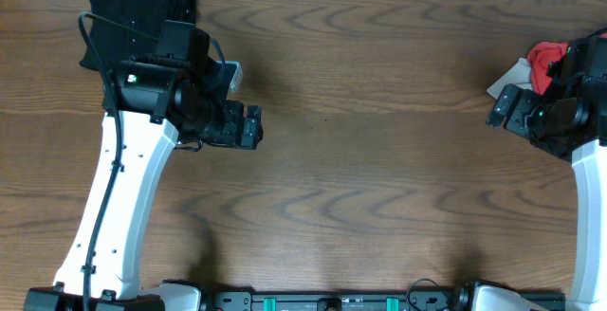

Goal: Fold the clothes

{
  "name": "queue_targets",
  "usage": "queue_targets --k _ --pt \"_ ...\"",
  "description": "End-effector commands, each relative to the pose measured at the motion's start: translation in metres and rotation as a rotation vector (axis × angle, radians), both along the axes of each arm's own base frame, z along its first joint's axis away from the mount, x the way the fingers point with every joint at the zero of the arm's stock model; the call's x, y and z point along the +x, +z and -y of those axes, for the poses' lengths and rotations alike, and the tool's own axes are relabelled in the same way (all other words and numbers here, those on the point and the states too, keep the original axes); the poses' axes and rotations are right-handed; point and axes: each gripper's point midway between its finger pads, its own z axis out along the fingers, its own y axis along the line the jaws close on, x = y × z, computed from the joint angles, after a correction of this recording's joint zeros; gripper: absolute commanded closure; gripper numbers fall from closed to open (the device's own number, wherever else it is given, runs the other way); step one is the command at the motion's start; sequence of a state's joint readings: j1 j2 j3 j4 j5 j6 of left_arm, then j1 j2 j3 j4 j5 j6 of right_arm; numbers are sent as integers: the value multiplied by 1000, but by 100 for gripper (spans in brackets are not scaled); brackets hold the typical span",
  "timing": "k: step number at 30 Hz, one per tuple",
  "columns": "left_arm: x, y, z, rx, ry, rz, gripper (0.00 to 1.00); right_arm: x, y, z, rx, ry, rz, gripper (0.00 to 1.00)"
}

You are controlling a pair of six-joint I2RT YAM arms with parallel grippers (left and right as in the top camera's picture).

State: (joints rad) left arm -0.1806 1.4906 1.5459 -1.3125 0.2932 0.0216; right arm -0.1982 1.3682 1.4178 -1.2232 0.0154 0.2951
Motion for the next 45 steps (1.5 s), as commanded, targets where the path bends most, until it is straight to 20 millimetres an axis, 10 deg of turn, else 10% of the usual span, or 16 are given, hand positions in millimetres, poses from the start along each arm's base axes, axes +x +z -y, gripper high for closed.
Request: queue_targets --k 1,21,45 --pt "-1 -3 2 -8 4 -19 2 -2 0 3 -14 3 -4 1" --pt "-1 -3 2 -8 4 -19 2 -13 75 -16 -75 56 379 1" --pt "-1 -3 2 -8 4 -19 2 -53 10 -64 45 183 932 1"
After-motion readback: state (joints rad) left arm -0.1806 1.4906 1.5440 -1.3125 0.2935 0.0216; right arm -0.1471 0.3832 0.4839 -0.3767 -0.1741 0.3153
